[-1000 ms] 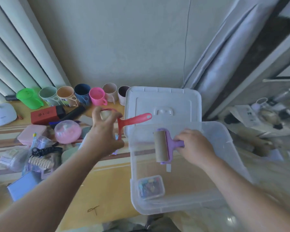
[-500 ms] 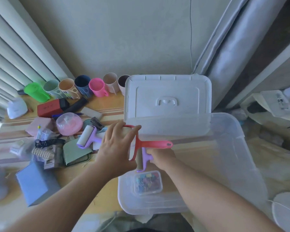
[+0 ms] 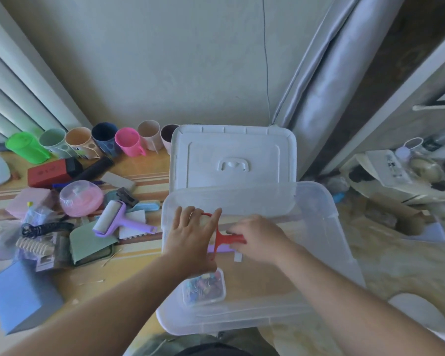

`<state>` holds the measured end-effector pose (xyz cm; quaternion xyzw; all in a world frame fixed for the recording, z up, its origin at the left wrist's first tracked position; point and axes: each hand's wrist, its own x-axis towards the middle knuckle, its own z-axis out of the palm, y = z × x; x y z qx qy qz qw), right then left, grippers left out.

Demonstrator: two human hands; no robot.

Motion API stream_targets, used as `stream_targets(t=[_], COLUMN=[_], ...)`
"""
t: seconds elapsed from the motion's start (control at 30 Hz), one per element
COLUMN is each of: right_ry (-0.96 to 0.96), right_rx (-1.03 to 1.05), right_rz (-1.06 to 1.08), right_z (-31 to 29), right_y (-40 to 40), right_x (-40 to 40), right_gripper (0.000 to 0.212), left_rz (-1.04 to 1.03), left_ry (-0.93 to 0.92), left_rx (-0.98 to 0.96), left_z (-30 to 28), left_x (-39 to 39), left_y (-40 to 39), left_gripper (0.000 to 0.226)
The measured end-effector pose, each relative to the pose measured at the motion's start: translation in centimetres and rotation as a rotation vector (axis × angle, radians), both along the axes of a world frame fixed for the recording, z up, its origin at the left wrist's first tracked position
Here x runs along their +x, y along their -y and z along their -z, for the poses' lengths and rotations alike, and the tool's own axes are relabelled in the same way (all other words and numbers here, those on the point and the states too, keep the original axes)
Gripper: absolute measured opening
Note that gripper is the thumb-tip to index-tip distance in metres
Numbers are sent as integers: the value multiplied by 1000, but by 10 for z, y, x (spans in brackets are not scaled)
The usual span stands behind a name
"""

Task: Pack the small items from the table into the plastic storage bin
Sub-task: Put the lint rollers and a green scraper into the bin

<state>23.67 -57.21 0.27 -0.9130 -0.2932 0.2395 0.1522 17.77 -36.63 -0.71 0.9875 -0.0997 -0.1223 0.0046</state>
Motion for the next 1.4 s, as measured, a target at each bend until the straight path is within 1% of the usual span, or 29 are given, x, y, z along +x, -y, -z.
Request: stream_targets(t=[0.1, 0.2, 0.23, 0.33, 0.4, 0.47, 0.53, 0.63, 0.73, 0.8, 0.83, 0.93, 1.03, 1.07, 1.13, 1.17, 1.27, 1.4], right_ry=[89, 155, 161, 149, 114, 78, 112, 282, 496, 566, 567, 459, 256, 185, 85, 59, 29, 67], right_rx=[-38, -56, -69, -87, -67, 16, 164, 425, 666, 727, 719, 594, 345, 227, 18, -66, -250, -333], right_rz=[-5, 36, 53, 65, 50, 41, 62, 111, 66, -3, -39, -143, -179, -168, -144, -130, -58, 13], right_z=[21, 48, 56, 83, 97, 104, 101, 77, 39, 14, 7, 3, 15, 21, 37, 47, 77, 101], right_y=[-10, -17, -21, -32, -39, -46, -52, -67, -102, -134, -152, -209, -262, -277, -302, -312, -332, -346], right_x=[-5, -4, -4, 3, 6, 7, 7, 10, 14, 13, 12, 7, 5, 5, 6, 6, 8, 8], right_gripper=[16, 17, 18, 21, 17, 12, 9, 2, 7, 6, 9, 23, 28, 27, 18, 17, 24, 27], left_rz=[-28, -1, 16, 30, -3, -58, -137, -280, -376, -426, -453, -529, -576, -580, -568, -555, -480, -377], left_ry=[10, -1, 6, 77, 117, 154, 200, 228, 187, 136, 116, 53, -24, -53, -111, -136, -160, -141], left_rx=[-2, -8, -19, -60, -72, -106, -129, -129, -75, -46, -41, -22, -7, -7, -3, -6, 17, 77], left_z=[4, 3, 1, -7, -11, -13, -15, -12, 0, 9, 12, 23, 39, 46, 60, 66, 80, 91], left_x=[-5, -13, -16, -28, -38, -49, -55, -58, -58, -57, -57, -57, -63, -66, -69, -70, -67, -49], left_y=[2, -3, -5, -14, -26, -42, -59, -92, -136, -166, -180, -222, -263, -277, -300, -310, -327, -331], left_gripper=[124, 114, 106, 70, 61, 60, 58, 55, 53, 54, 55, 59, 69, 74, 82, 86, 92, 89])
